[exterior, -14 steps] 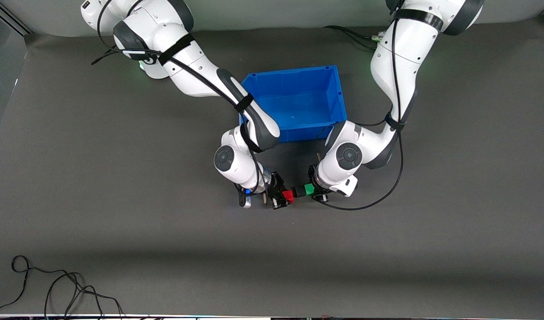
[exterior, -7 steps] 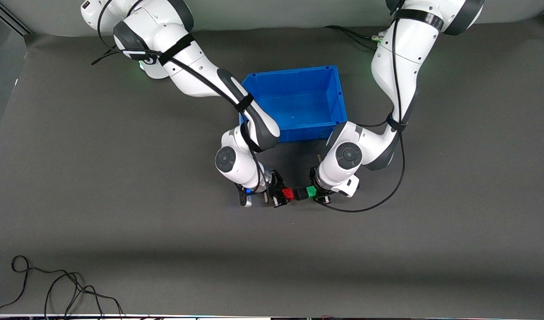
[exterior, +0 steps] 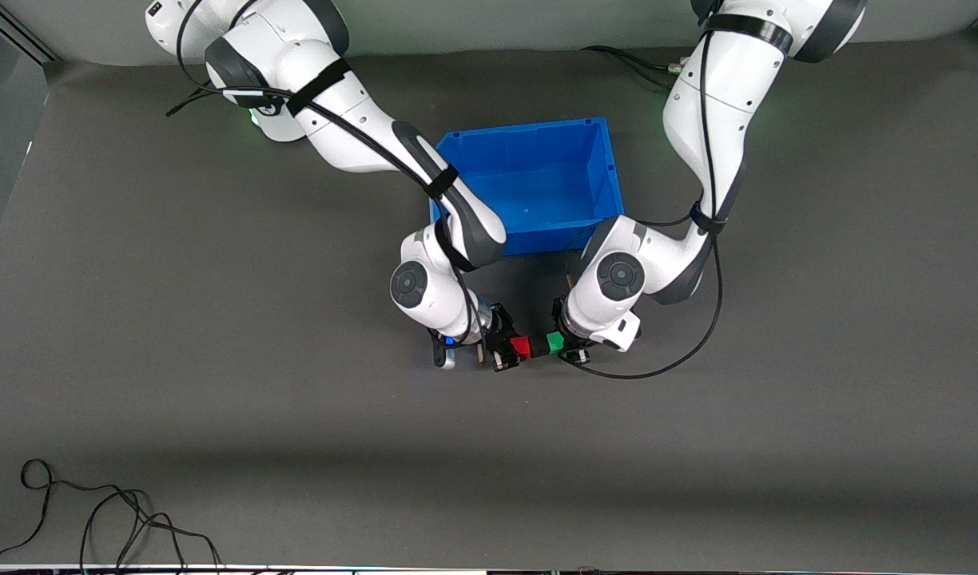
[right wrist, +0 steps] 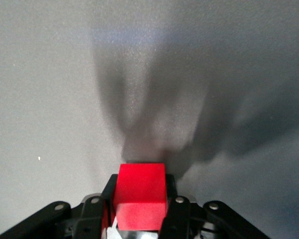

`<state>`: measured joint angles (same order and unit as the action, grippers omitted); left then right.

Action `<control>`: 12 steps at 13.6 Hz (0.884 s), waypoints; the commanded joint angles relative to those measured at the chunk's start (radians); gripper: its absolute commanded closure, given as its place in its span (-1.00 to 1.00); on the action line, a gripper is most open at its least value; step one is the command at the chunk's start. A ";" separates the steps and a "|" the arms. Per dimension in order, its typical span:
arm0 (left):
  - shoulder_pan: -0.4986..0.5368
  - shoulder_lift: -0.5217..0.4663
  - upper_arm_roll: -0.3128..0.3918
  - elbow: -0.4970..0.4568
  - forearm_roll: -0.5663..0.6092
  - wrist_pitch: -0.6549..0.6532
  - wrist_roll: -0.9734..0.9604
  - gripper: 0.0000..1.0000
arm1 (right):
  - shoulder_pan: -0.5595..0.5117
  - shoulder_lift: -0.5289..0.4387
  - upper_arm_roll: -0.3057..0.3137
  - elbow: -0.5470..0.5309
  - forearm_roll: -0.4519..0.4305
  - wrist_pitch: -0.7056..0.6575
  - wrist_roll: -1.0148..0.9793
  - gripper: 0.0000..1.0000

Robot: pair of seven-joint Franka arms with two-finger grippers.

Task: Attach green and red cubes to black cube
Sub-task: 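Press the red and green cubes against the black cube's sides, then open both grippers and lift away from the joined cubes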

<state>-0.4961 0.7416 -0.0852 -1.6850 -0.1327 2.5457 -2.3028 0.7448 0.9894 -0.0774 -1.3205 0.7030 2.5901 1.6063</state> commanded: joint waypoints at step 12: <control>-0.001 -0.082 0.018 0.018 0.226 -0.114 0.005 -1.00 | -0.008 -0.202 -0.232 0.004 -0.042 -0.455 -0.078 -1.00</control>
<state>-0.4942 0.7196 -0.0736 -1.6591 0.0243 2.5151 -2.3034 0.7350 0.8727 -0.2494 -1.2925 0.6835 2.2761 1.5804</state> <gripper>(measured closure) 0.004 0.000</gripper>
